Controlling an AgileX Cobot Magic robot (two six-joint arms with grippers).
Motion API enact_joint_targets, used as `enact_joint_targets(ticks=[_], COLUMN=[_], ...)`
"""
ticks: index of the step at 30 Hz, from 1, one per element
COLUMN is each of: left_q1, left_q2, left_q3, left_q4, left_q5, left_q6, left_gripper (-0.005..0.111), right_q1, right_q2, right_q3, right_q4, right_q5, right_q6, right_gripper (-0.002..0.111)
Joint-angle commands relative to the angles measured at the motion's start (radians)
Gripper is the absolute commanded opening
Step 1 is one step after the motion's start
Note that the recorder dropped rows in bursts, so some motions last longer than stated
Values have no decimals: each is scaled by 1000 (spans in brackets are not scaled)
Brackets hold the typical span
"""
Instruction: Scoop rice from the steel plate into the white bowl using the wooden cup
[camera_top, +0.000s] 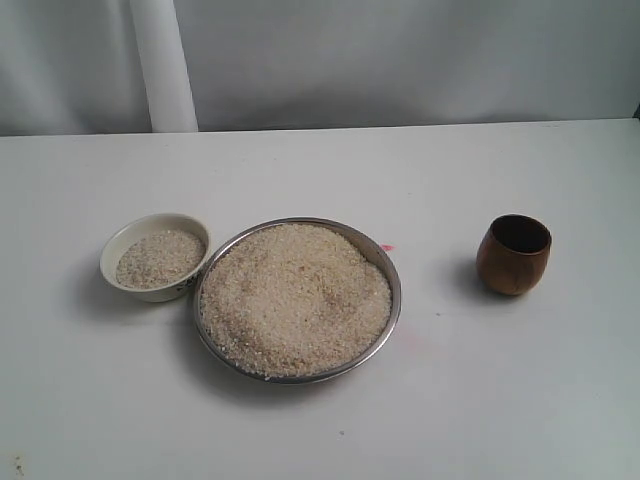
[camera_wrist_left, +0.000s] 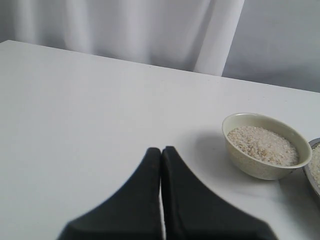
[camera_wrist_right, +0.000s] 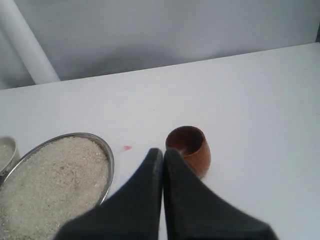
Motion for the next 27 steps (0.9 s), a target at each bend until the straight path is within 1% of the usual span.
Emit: enact_joint_targets(ticks=[1,5,8,12,16,17,19,22,24,27], left_q1=[-5,-5,-5,-5,-5,-5,-5,-5,-5,-5], left_q2=[4,4,4,4,4,4,4,4,4,4], left_q3=[1,1,1,1,1,1,1,1,1,1], left_q4=[3,3,3,3,3,3,3,3,3,3], left_q5=[-7,-7,-7,-7,-7,-7,-7,-7,-7,-7], left_q6=[-2,-2,-2,-2,-2,-2,-2,-2,-2,-2], left_gripper=[0,0,0,0,0,0,0,0,0,0], right_q1=[34,76,121,171,185,185,185,185,185,185], right_q2=[224,400,486,547,581,586,601,622,636,667], right_q3=[-166,-290,-321,-291,-177,-145,-57,75,156,237], right_q4=[-14,-29,-22,-39,-127,-144,-155,-121,-91,-91], right_q5=[10,10,6,-7,-73,-101,-216,-484,-622,-686], right_q6=[-5,-5,-5,-5,-5,-3,-3,3,3,3], right_gripper=[0,0,0,0,0,0,0,0,0,0])
